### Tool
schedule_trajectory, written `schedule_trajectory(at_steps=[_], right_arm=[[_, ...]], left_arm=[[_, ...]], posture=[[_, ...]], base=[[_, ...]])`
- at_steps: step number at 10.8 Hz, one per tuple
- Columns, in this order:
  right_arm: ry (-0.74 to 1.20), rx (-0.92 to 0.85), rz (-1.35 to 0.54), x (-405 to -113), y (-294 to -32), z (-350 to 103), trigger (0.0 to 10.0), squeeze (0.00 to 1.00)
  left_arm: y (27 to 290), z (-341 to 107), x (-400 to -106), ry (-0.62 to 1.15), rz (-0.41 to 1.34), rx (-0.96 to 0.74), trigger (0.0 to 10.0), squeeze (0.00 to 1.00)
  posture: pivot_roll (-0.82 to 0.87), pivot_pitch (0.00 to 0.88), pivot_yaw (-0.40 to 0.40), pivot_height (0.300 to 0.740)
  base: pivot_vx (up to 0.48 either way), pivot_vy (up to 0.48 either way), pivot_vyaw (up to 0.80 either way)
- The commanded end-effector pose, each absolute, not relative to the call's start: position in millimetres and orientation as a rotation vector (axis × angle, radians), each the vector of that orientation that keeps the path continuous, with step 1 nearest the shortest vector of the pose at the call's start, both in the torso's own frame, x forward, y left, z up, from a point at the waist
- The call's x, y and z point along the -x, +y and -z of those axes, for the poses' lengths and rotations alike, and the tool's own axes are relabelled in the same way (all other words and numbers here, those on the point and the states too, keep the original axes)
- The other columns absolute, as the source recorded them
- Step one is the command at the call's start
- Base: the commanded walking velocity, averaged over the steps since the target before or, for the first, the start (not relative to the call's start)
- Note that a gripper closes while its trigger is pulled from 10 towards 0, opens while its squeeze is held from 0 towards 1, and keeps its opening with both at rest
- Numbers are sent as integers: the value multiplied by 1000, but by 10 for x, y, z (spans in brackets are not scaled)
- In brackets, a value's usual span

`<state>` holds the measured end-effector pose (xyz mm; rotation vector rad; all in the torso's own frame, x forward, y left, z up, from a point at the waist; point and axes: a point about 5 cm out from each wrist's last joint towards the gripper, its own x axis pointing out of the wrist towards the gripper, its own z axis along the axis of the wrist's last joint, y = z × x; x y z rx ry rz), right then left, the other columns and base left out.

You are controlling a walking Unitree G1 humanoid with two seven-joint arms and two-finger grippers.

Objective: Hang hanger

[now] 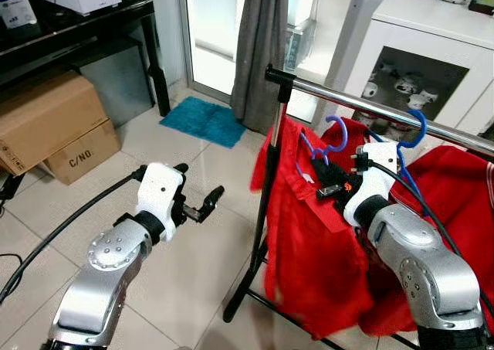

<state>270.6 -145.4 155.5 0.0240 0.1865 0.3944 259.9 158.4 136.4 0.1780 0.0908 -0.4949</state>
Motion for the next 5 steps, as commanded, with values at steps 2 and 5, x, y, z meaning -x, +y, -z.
schedule_trajectory(at_steps=[2,5], right_arm=[[129,-48,-389,-2724,-1468,-1667,0,0],[123,-66,-393,-2709,-1423,-1660,0,0]], left_arm=[[1529,-1452,-2634,58,494,-183,10000,0],[1509,-1463,-2649,61,510,-183,10000,0]], posture=[[-97,0,-41,740],[-83,0,-30,740]], base=[[0,0,0],[0,0,0]])
